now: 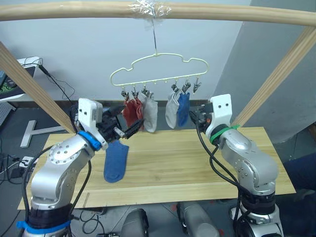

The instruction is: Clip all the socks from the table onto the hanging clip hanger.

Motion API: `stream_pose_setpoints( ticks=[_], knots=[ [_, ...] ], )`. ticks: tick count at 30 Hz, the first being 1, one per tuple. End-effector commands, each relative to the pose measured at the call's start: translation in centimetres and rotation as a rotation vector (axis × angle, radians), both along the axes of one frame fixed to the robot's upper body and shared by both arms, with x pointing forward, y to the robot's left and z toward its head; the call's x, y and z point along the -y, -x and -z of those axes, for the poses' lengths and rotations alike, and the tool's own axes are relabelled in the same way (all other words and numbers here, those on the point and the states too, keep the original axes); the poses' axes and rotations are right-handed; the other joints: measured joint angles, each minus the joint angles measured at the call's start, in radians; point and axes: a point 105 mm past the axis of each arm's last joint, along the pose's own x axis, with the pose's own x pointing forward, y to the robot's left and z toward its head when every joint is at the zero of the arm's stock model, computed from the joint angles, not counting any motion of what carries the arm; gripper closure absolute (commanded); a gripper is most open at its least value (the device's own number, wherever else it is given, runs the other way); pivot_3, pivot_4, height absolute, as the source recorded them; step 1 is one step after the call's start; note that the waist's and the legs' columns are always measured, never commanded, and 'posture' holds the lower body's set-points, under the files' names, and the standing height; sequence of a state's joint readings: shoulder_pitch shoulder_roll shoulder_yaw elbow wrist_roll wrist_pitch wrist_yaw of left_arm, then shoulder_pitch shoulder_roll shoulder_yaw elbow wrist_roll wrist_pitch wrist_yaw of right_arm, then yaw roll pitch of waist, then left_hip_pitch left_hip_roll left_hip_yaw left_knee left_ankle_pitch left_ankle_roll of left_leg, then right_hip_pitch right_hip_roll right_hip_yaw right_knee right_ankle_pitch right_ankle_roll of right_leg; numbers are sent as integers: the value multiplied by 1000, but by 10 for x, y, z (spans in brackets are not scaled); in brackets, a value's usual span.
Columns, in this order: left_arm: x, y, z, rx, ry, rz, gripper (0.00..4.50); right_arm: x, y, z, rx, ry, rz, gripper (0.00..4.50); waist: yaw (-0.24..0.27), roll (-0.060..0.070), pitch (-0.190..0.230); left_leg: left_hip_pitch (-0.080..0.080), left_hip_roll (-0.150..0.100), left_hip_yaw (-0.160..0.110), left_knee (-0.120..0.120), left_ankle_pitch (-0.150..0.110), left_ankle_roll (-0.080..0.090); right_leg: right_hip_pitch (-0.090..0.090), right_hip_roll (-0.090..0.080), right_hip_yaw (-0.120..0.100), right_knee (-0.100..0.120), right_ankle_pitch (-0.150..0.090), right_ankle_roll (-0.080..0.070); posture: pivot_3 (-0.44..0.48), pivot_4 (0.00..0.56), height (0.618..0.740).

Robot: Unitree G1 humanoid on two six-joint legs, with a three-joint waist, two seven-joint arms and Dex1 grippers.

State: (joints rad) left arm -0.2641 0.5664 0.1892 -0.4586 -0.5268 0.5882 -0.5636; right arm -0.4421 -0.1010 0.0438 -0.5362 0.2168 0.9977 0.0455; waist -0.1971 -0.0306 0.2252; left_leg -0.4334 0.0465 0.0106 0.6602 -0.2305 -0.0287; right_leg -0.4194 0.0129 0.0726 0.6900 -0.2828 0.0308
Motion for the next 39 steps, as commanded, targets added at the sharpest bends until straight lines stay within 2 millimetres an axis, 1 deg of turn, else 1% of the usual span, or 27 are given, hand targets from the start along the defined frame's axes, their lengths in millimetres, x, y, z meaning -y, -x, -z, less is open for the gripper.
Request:
stream_pose_setpoints(
  ticks=[1, 4, 10, 16, 17, 19, 22, 29, 39],
  knots=[
    [6, 0, -9, 28, -11, 43, 151, -1, -1, -8, 20, -10, 17, 3143, 0, 0, 0, 0, 0, 0, 0, 0, 0, 0, 0, 0, 0, 0, 0, -264, 222, 740],
    [8, -2, -10, 28, -17, 64, 151, -2, -3, -8, 14, -12, 26, 3143, -2, 0, 0, 0, 0, 0, 0, 0, 0, 0, 0, 0, 0, 0, 0, -263, 223, 740],
    [14, -2, -10, 18, -41, 119, 151, 3, -16, -13, 14, -9, 106, 3143, -2, 0, 0, 0, 0, 0, 0, 0, 0, 0, 0, 0, 2, 0, 0, -264, 222, 740],
    [16, -3, -10, 22, -44, 127, 151, -3, -22, -17, 6, -41, 126, 3143, -2, 0, 0, 0, 0, 0, 0, 0, 0, -1, 0, 0, 1, 0, 0, -267, 219, 740],
    [16, -3, -11, 23, -44, 126, 151, -3, -23, -17, 4, -43, 125, 2992, -2, 0, 0, 0, 0, 0, 0, 0, 0, -1, 0, 0, 1, 0, -1, -264, 219, 740],
    [16, -3, -11, 24, -45, 122, 151, -3, -24, -17, 3, -37, 134, 2549, -2, 0, 0, 0, 0, 0, 0, 0, 0, -1, 0, 0, 1, 0, -1, -264, 219, 740],
    [15, -3, -10, 24, -45, 119, 151, -2, -27, -18, 16, -19, 147, 1570, -1, 0, 0, 0, 0, 0, 0, 0, 0, -1, 0, 0, 1, 0, -1, -257, 220, 740],
    [15, -3, -12, 30, -48, 118, 151, 3, -39, -22, 27, -4, 193, 1570, -2, 0, 0, 0, 0, 0, 0, 0, 0, -1, 0, 0, 1, 0, -1, -254, 219, 740],
    [18, -3, -12, 37, -47, 113, 151, 0, -63, -30, 50, -14, 226, 1570, -1, 0, 0, 0, 0, 0, -1, 0, 0, -1, 0, 0, 1, 1, -2, -235, 213, 740]
  ],
)
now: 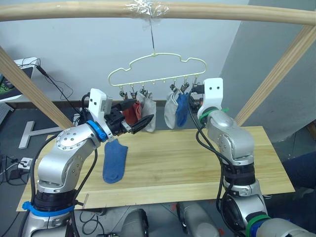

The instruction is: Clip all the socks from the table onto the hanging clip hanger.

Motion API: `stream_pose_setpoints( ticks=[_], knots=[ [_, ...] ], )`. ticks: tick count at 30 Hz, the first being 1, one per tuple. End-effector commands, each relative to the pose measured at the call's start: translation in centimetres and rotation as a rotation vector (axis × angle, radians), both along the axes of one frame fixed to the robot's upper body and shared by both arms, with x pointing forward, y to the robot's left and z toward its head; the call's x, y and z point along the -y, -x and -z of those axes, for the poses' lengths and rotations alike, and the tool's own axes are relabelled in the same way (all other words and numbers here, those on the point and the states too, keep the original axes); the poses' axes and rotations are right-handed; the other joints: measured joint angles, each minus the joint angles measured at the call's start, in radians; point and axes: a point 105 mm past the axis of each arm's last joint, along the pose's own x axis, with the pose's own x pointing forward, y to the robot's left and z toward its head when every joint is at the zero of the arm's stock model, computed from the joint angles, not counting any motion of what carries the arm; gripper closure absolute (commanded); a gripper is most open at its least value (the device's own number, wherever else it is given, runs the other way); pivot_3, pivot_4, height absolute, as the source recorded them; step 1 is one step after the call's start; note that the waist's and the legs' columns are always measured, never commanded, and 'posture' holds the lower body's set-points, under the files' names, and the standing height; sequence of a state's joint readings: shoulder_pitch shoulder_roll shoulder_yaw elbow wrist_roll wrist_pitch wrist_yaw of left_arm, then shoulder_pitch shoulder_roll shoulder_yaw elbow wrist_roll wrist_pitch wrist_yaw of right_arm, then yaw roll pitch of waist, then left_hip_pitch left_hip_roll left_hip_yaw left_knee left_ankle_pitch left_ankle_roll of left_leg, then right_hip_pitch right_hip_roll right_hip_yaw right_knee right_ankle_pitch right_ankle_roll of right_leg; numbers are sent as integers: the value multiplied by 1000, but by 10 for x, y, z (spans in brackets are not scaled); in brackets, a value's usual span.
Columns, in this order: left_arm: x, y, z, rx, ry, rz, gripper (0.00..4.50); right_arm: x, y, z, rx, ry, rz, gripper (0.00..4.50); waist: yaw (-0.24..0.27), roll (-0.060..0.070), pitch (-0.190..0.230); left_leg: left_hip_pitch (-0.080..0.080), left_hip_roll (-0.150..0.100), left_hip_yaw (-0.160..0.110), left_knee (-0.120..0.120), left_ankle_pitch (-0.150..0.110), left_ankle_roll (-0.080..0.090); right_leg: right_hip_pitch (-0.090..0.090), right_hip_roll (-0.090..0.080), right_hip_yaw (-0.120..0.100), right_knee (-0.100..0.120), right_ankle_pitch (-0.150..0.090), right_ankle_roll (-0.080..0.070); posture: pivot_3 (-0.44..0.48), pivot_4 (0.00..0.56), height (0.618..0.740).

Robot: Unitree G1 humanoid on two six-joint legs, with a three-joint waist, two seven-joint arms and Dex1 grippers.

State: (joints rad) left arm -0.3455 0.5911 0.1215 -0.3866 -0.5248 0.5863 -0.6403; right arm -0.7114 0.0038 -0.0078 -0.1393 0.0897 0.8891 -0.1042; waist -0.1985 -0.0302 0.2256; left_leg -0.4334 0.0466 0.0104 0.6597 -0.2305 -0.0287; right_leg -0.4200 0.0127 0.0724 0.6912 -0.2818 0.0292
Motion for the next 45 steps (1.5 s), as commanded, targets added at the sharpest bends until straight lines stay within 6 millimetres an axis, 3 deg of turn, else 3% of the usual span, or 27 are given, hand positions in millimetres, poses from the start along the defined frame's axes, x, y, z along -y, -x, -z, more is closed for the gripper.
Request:
stream_pose_setpoints(
  ticks=[1, 8, 19, 45],
  knots=[
    [2, 5, -13, 61, -5, 3, 151, 3, -7, -16, 70, -6, 32, 1570, 1, 0, 0, 0, 0, 0, 0, 0, 0, 0, 0, 0, 0, 0, 0, -231, 212, 740],
    [-3, 7, -13, 62, -7, -23, 151, 3, -22, -14, 64, 4, 63, 1570, 1, 0, 0, 0, 0, 0, 0, 0, 0, 0, 0, 0, 0, 0, -1, -210, 207, 740],
    [-5, 9, -11, 63, 0, -49, 151, -11, -33, -25, 89, -23, 54, 1570, 4, 0, 0, 0, 0, 0, 0, 0, 0, 0, 0, 0, 1, 1, -1, -196, 200, 740],
    [-7, 8, -7, 67, 4, -89, 151, -9, -56, -44, 144, -25, 113, 1570, 5, 0, 0, 0, 0, 0, 0, 0, 0, 0, 0, -1, 2, 1, -1, -177, 190, 740]
  ],
)
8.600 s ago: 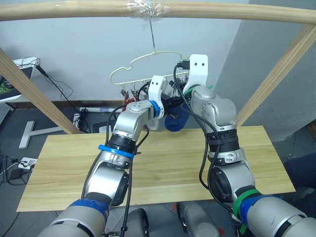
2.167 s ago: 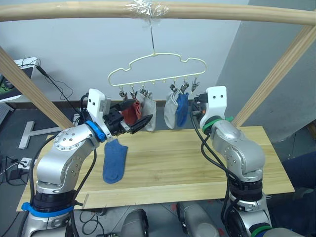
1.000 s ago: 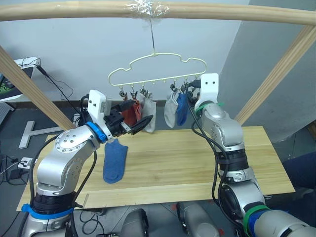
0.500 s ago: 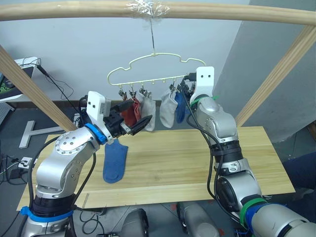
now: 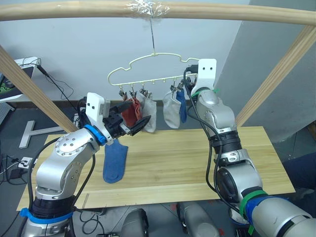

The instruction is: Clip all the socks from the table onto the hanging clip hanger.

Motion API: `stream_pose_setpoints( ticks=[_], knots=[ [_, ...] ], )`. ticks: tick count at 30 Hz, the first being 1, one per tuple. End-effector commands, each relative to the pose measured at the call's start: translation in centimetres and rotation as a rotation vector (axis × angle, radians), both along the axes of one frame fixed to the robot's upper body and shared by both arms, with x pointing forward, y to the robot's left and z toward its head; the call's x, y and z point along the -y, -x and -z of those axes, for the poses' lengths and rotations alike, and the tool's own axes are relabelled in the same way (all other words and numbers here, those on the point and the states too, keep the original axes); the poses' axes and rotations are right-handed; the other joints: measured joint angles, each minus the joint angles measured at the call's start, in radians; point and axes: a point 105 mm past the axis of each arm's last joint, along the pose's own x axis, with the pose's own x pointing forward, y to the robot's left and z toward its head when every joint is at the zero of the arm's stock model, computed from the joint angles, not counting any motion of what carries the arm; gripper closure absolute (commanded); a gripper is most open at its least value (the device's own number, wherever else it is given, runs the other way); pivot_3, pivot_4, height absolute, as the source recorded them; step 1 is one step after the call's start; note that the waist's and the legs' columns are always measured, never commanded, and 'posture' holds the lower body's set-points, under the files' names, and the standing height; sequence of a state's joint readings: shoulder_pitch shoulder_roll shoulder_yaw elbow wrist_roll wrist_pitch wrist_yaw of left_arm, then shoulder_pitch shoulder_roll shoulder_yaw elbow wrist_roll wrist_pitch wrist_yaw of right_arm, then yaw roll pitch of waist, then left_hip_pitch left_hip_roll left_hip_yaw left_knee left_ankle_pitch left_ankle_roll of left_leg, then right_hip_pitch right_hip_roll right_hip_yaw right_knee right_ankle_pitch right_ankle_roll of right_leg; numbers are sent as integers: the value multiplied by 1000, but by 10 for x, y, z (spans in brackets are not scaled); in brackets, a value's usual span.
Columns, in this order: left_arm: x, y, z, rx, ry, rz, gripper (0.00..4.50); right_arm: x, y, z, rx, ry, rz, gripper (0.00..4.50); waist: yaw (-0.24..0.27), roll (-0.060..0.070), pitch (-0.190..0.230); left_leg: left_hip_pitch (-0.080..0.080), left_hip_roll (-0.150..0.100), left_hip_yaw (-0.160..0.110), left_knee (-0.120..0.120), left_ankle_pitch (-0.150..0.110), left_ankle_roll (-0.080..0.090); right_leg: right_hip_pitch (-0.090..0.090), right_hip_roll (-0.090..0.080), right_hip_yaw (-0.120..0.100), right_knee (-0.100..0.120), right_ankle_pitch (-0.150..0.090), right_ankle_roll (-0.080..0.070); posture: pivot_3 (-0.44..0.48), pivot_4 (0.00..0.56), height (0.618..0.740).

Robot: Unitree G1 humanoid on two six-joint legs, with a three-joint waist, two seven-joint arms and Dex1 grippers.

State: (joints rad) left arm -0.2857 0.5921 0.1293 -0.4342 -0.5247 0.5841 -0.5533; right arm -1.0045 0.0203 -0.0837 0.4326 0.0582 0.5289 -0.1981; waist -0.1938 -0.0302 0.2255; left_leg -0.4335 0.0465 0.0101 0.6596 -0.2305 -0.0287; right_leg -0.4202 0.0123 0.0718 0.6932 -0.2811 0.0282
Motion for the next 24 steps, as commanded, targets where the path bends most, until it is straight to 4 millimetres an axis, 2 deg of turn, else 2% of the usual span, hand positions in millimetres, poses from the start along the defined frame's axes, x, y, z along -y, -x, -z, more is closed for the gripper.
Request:
stream_pose_setpoints(
  ticks=[1, 3, 6, 10, 14, 24],
  knots=[
    [0, 5, -13, 68, -3, -6, 151, -1, 0, -24, 77, -5, 12, 1570, 0, 0, 0, 0, 0, 0, 0, 0, 0, 0, 0, 0, 0, 0, 0, -177, 190, 740],
    [0, 5, -13, 68, -3, -6, 151, 0, 0, -23, 74, -5, 16, 1570, 0, 0, 0, 0, 0, 0, 0, 0, 0, 0, 0, 0, 0, 0, 0, -178, 190, 740],
    [0, 5, -13, 67, -4, -7, 151, 2, 0, -23, 72, -5, 32, 2095, 0, 0, 0, 0, 0, 0, 0, 0, 0, 0, 0, 0, 1, 0, 0, -179, 190, 740],
    [0, 5, -13, 65, -5, -6, 151, 3, 0, -22, 68, -5, 43, 3542, 0, 0, 0, 0, 0, 0, 0, 0, 0, 0, 0, 0, 1, 0, 0, -181, 190, 740],
    [0, 5, -13, 65, -5, -6, 151, 4, 0, -22, 68, -5, 47, 4462, 1, 0, 0, 0, 0, 0, 0, 0, 0, 0, 0, 0, 1, 0, 0, -182, 191, 740],
    [0, 6, -13, 66, -1, -9, 151, 4, 0, -23, 73, 0, 49, 4462, 1, 0, 0, 0, 0, 0, 0, 0, 0, 0, 0, 0, 1, 0, 0, -179, 191, 740]
  ],
)
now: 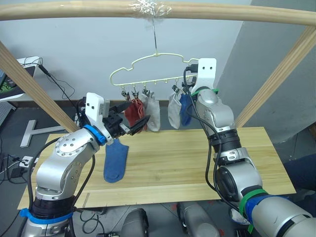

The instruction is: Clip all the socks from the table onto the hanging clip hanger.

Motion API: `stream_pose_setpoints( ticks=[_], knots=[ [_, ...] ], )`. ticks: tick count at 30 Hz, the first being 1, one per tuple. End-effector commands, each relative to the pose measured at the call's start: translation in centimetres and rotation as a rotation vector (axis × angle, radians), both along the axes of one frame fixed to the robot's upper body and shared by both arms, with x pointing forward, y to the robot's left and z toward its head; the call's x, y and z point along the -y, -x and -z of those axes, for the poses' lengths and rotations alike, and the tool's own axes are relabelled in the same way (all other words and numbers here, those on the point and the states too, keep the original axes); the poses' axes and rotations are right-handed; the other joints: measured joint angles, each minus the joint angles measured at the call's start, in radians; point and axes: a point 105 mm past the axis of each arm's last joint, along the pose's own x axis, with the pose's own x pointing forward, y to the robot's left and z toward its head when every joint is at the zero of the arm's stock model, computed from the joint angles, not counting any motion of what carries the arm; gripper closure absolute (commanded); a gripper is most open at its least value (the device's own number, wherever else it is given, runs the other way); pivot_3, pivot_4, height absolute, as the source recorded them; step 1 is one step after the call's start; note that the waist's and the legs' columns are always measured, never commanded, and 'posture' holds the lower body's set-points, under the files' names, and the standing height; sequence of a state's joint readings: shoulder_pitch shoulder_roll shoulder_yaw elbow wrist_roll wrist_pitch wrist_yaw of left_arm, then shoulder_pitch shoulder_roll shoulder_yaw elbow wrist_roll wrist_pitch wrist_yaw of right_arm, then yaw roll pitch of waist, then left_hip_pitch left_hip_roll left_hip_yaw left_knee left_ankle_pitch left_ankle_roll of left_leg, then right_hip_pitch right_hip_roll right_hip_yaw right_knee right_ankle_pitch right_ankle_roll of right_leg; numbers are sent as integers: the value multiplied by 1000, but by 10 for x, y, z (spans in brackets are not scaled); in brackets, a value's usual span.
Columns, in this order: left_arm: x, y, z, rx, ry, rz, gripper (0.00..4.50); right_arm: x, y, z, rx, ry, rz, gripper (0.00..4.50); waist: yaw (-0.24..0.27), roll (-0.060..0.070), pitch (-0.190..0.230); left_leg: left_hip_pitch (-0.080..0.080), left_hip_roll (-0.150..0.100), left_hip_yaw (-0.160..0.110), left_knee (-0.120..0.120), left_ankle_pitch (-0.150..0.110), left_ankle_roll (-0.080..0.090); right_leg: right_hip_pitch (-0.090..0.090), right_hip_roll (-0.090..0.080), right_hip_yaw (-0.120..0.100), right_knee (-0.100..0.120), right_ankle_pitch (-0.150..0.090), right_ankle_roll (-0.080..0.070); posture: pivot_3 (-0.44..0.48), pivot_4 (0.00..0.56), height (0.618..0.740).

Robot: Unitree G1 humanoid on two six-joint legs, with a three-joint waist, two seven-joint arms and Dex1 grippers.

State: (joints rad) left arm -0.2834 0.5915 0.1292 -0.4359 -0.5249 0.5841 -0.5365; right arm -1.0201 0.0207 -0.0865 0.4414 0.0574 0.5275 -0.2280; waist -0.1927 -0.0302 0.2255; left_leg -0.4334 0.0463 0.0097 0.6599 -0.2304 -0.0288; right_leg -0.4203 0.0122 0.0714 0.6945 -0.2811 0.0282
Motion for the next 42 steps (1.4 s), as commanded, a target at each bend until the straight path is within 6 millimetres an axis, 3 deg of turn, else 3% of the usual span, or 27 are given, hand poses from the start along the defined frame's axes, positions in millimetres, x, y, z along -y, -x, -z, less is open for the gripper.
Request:
stream_pose_setpoints(
  ticks=[1, 7, 11, 15, 22, 34, 42],
  knots=[
    [2, 7, -13, 64, -5, 7, 151, 3, 1, -19, 66, 2, 21, 4462, 0, 0, 0, 0, 0, 0, 0, 0, 0, 0, 0, 0, 0, 0, 0, -180, 192, 740],
    [-12, 4, 1, 14, -36, -55, 151, 3, 2, -20, 67, 5, 19, 4462, 0, 0, 0, 0, 0, 0, 0, 0, 0, 0, 0, 0, 0, 0, 0, -185, 197, 740],
    [-51, -10, 37, -144, -78, -237, 151, 1, 3, -20, 66, 0, 12, 4462, -1, 0, 0, 0, 0, 0, 0, 0, 0, 0, 0, 0, 1, 0, 0, -185, 200, 740],
    [-84, -10, 77, -266, -119, -373, 151, 0, 5, -21, 67, -2, 7, 4462, -2, 0, 0, 0, 0, 0, 0, 0, 0, 0, 0, 0, 1, 0, 0, -187, 202, 740],
    [-112, -9, 128, -396, -160, -506, 151, 0, 6, -22, 67, -1, 4, 4462, 2, 0, 0, 0, 0, 0, 0, 0, 0, -1, -4, -1, 1, 0, 0, -188, 204, 740],
    [-114, -33, 163, -508, -157, -574, 76, 2, 8, -23, 65, 6, 7, 4462, -1, 0, 0, 0, 0, 0, 0, 0, 0, -1, -5, -1, 1, 0, 0, -207, 211, 740],
    [-110, -32, 192, -693, -131, -581, 76, 2, 9, -24, 66, 6, 8, 4462, -2, 0, 0, 0, 0, 0, 0, 0, 0, -1, -5, -1, 2, 0, 0, -209, 210, 740]
  ],
)
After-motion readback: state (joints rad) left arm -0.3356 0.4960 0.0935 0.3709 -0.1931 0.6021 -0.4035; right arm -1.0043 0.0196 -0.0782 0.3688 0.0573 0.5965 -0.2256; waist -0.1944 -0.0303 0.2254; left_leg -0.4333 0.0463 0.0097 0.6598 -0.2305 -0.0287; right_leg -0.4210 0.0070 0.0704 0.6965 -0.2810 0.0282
